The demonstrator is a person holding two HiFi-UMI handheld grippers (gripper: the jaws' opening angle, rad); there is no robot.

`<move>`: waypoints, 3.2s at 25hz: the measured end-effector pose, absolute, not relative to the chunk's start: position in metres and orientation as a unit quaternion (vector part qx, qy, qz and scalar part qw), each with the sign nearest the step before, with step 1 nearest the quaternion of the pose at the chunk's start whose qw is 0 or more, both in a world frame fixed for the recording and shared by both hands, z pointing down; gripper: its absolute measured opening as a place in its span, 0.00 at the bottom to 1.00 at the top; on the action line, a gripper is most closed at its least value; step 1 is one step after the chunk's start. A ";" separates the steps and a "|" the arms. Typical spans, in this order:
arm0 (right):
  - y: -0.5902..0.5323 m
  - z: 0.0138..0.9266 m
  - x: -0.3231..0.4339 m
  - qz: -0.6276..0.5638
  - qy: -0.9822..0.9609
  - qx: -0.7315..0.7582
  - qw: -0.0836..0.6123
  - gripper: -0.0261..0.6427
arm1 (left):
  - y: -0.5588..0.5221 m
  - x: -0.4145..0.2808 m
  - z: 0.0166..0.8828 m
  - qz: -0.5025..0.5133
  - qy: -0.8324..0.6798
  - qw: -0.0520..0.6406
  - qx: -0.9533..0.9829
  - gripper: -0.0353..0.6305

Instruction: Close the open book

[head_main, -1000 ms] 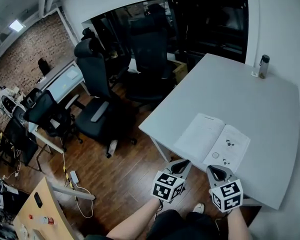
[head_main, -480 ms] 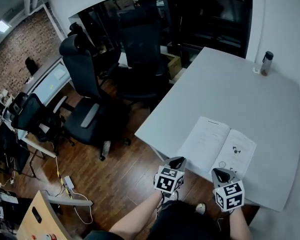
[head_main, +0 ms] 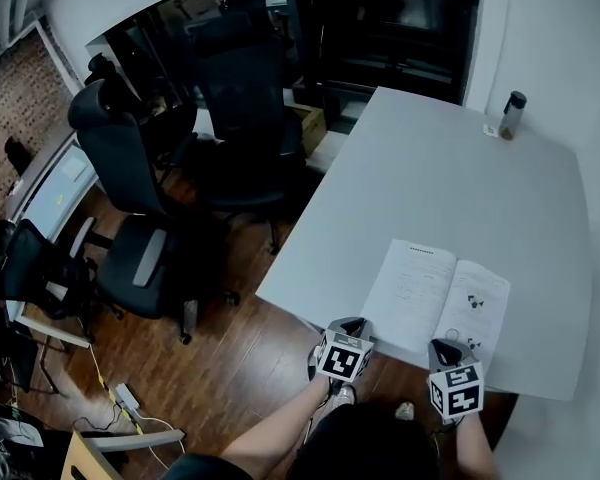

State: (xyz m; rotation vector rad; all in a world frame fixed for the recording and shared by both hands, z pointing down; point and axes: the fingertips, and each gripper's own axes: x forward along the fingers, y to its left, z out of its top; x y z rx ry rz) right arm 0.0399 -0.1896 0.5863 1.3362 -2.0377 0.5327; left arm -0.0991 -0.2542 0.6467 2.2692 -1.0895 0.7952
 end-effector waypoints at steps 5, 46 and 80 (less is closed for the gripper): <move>-0.182 0.610 0.055 0.238 -0.739 0.524 0.350 0.05 | -0.251 -0.100 0.644 0.308 -0.384 0.247 0.834 0.08; -0.154 0.545 0.208 0.230 -0.711 0.626 0.225 0.05 | -0.198 0.142 0.563 0.262 -0.227 0.201 0.916 0.06; -0.193 0.625 -0.003 0.001 -0.830 0.270 0.489 0.42 | -0.194 -0.095 0.621 0.260 -0.439 0.293 0.808 0.06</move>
